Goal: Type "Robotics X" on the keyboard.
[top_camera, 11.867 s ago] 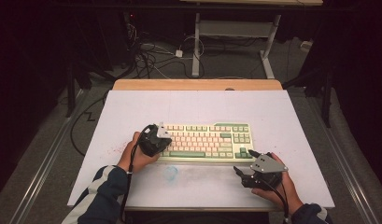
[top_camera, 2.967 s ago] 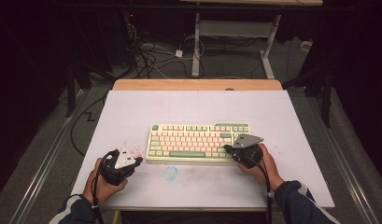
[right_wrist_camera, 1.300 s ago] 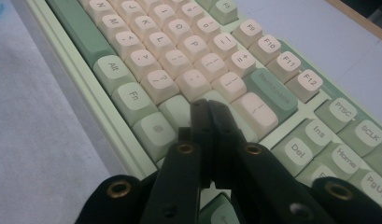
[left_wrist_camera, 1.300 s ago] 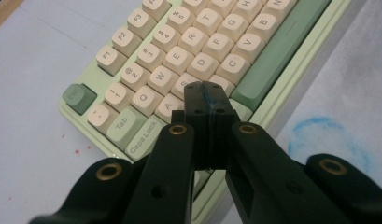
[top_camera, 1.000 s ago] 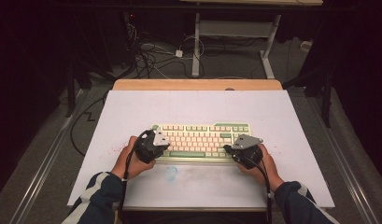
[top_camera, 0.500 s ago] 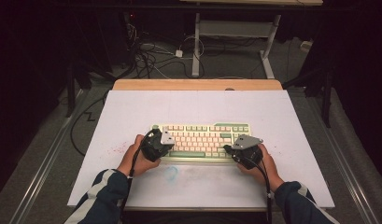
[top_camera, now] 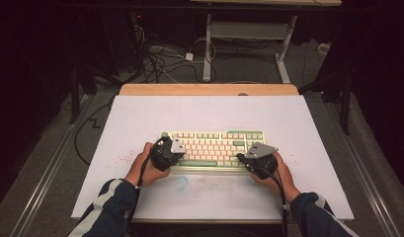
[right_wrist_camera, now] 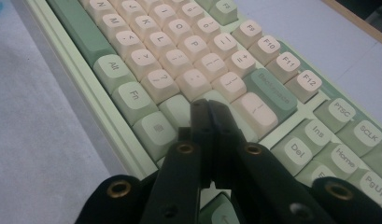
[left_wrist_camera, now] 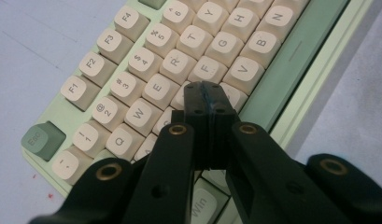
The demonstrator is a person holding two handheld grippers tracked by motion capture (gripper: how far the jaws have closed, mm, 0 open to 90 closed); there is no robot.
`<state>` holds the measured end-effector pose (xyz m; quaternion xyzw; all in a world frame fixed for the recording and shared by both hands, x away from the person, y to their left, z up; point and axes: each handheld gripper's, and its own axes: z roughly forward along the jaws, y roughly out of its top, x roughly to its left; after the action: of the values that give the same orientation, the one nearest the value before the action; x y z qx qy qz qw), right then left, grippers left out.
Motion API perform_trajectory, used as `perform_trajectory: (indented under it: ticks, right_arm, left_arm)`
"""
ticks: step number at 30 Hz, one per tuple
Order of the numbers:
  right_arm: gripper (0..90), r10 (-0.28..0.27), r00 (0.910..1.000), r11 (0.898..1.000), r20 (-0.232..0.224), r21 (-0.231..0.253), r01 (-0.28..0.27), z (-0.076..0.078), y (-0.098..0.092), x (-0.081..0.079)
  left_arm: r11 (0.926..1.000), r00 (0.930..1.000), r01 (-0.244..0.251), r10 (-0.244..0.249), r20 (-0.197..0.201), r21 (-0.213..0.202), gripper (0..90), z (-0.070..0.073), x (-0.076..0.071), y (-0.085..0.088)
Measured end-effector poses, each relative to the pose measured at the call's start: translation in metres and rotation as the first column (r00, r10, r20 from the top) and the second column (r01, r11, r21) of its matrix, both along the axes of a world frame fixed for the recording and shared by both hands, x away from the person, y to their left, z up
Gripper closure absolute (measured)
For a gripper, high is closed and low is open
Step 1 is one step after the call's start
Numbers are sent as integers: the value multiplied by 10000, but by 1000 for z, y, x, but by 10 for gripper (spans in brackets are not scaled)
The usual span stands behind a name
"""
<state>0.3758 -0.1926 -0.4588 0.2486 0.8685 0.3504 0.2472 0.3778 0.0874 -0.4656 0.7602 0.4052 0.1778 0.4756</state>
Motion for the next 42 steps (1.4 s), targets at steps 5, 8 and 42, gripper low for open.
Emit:
perform_trajectory:
  ticks: [5, 8, 42]
  right_arm:
    - [900, -8, 10000, 10000, 21, -23, 8, 0, 0, 0]
    - [900, 0, 10000, 10000, 21, -18, 0, 0, 0, 0]
    - [900, -3, 10000, 10000, 18, -3, 3, 0, 0, -1]
  left_arm:
    - [10000, 9998, -30, 30, 213, -28, 872, 2, -1, 0]
    - [10000, 9999, -12, 12, 157, 21, 872, 1, -2, 1]
    - [9999, 9994, -95, 90, 342, 128, 869, -3, -3, 1]
